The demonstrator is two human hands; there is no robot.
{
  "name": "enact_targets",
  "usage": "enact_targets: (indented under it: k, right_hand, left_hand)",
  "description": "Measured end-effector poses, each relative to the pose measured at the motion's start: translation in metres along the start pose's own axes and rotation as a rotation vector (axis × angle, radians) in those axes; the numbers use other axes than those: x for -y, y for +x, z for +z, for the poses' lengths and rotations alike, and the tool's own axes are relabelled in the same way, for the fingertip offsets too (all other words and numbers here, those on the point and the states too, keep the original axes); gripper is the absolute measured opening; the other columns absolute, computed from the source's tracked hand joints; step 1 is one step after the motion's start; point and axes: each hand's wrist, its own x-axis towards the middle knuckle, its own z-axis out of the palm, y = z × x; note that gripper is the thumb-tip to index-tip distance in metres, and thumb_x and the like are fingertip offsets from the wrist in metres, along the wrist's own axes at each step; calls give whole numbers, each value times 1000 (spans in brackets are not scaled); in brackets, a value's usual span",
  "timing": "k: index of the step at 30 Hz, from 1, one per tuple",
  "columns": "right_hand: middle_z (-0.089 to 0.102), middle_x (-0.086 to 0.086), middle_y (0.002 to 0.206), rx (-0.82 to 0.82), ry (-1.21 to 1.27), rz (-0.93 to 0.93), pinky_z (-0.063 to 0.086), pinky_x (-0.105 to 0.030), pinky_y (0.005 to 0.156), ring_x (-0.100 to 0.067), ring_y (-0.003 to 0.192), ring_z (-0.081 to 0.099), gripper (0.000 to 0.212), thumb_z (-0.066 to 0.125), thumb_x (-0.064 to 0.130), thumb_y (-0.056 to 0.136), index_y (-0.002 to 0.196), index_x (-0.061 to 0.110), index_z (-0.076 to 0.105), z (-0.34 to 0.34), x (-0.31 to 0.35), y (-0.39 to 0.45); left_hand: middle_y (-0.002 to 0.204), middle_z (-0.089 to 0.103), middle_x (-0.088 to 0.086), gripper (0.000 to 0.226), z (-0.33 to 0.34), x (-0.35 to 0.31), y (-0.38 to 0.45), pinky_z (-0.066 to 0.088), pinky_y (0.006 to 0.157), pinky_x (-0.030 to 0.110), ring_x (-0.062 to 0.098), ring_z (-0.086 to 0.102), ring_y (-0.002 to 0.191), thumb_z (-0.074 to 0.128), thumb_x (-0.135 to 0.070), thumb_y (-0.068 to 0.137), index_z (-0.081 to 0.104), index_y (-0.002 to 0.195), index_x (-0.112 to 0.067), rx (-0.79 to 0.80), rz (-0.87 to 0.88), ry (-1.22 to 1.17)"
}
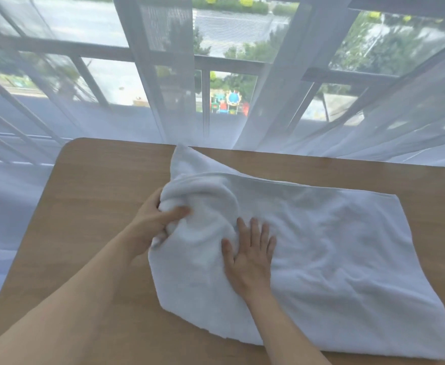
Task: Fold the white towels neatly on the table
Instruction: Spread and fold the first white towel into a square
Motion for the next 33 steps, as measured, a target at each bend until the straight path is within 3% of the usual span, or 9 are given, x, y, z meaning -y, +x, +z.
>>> enact_targets:
  k: [5, 8, 11, 16, 20, 23, 27, 30, 33]
  right_hand:
    - [0, -6, 168, -85, -97, -75, -16, -53, 120, -35, 152, -11, 69, 12, 65, 96, 159, 38, 9, 8, 36, 12]
    - [-22, 2, 165, -3, -186, -93, -20, -58, 116, -31, 148, -29, 66, 12, 68, 96, 155, 47, -10, 24, 42, 16]
    - [-16, -2, 167, -30, -244, -68, -15, -63, 116, -35, 148, -28, 70, 19, 69, 94, 156, 46, -5, 33, 43, 18]
    - [-7, -4, 168, -78, -278, -60, -8, -66, 116, -36, 151, -20, 73, 22, 68, 93, 157, 44, -1, 40, 44, 23]
    - [-2, -4, 168, -51, -303, -44, -12, -64, 116, -37, 152, -14, 74, 23, 68, 91, 158, 42, 3, 39, 47, 24]
    - [25, -7, 156, -55, -240, 9, 0, -62, 116, -39, 145, 14, 64, 32, 63, 87, 147, 40, 23, 27, 58, 37]
    - [39, -5, 138, -193, -32, -88, 23, -53, 110, -31, 127, 37, 56, 41, 52, 88, 140, 34, 32, 7, 94, 70]
    - [15, -1, 163, -98, -25, -292, 8, -54, 117, -23, 147, 12, 57, 39, 47, 98, 152, 40, 21, 9, 124, 86]
    - [2, 5, 168, 82, -76, -252, -9, -55, 119, -21, 153, -7, 60, 31, 46, 103, 158, 37, 8, 18, 135, 103]
  left_hand:
    - [122, 62, -15, 64, -24, 12, 18, 51, 90, 28, -2, 63, 108, 85, -17, 79, 53, 123, -51, -230, 43, 52]
    - [118, 70, -5, 70, -32, 10, 31, 58, 83, 32, 12, 69, 108, 91, -26, 71, 54, 130, -32, -130, -34, 7]
    - [106, 75, 2, 49, -42, 3, 43, 59, 68, 29, 24, 72, 101, 88, -27, 72, 65, 116, -21, 5, -8, 137]
    - [98, 68, -17, 40, -47, -1, 55, 45, 67, 24, 1, 62, 92, 81, -43, 70, 62, 105, -40, -297, 152, 498]
    - [108, 65, -10, 54, -44, 10, 47, 53, 78, 31, 7, 65, 96, 83, -47, 76, 51, 117, -30, -367, -43, 194]
    - [115, 72, 5, 78, -57, 22, 19, 60, 81, 43, 24, 73, 98, 81, -67, 66, 59, 122, -18, -153, -250, 16]
    - [114, 75, 0, 64, -70, 36, -23, 57, 82, 29, 21, 72, 104, 68, -76, 73, 74, 113, -26, 226, -322, 111]
    - [118, 74, 3, 50, -70, 38, -40, 56, 81, 25, 24, 70, 109, 74, -63, 80, 73, 115, -27, 294, -268, 26]
    - [127, 69, 3, 42, -69, 41, -48, 56, 83, 25, 24, 67, 117, 76, -46, 87, 66, 126, -32, 358, -259, -71]
